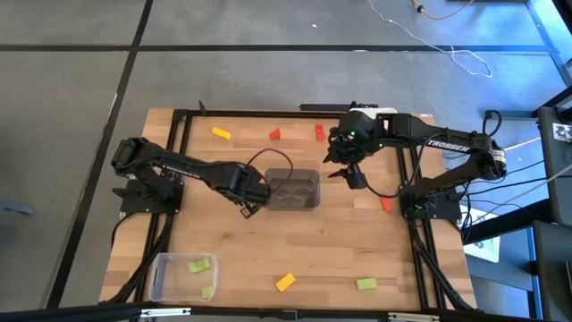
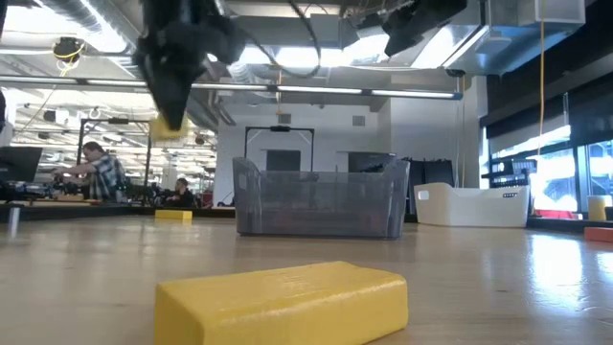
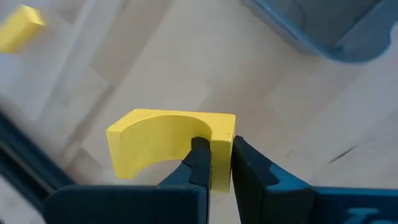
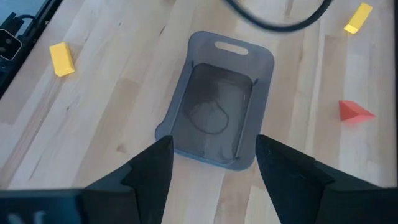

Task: Sort & place blocks by color
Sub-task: Put the middle left yellow block into the black bin

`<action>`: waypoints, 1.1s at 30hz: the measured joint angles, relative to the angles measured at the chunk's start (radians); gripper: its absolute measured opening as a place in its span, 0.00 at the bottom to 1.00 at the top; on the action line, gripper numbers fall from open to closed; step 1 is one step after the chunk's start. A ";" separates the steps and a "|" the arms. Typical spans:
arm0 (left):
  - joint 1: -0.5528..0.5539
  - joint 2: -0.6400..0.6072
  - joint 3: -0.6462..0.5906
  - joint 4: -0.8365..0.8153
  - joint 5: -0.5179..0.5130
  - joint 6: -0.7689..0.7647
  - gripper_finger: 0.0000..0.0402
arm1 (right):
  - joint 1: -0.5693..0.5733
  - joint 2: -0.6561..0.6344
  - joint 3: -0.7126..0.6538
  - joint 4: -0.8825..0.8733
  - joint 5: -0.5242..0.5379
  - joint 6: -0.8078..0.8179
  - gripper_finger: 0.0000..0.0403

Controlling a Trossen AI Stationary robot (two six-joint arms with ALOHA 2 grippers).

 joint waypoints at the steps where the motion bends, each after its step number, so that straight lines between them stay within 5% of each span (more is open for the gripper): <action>1: 0.010 0.000 0.023 -0.021 -0.005 0.011 0.07 | -0.005 -0.007 0.000 -0.008 0.000 0.002 0.57; 20: 0.234 -0.001 0.359 -0.051 -0.086 0.372 0.07 | -0.129 -0.203 0.000 -0.188 0.107 0.140 0.57; 33: 0.290 -0.001 0.382 0.235 0.364 0.616 0.07 | -0.220 -0.212 0.000 -0.213 0.089 0.157 0.57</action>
